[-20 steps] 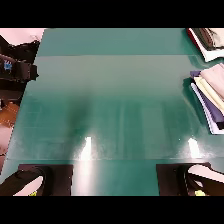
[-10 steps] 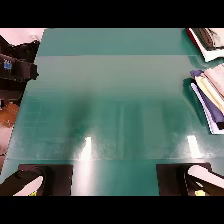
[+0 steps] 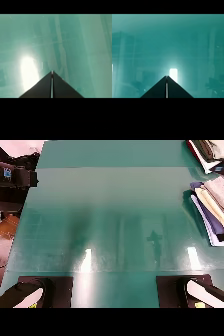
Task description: Fold the shirts.
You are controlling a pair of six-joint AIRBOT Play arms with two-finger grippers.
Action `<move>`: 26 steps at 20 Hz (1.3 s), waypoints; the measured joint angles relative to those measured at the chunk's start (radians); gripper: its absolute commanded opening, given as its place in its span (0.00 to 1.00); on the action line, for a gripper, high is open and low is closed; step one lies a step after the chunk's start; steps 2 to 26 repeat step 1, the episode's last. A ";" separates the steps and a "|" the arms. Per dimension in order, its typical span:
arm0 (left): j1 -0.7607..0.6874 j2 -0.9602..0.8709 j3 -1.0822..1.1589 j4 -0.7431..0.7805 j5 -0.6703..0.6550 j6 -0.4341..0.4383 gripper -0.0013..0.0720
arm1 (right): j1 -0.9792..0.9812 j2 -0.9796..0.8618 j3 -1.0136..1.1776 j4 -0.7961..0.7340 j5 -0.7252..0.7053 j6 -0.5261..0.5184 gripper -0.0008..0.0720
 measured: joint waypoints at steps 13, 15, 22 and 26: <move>0.000 0.000 0.000 0.000 0.002 0.000 0.05 | 0.035 0.002 0.000 0.002 -0.005 0.000 0.03; 0.000 0.000 0.000 0.000 0.002 0.000 0.05 | 0.035 0.002 0.000 0.002 -0.005 0.000 0.03; 0.000 0.000 0.000 0.000 0.002 0.000 0.05 | 0.035 0.002 0.000 0.002 -0.005 0.000 0.03; 0.000 0.000 0.000 0.000 0.002 0.000 0.05 | 0.035 0.002 0.000 0.002 -0.005 0.000 0.03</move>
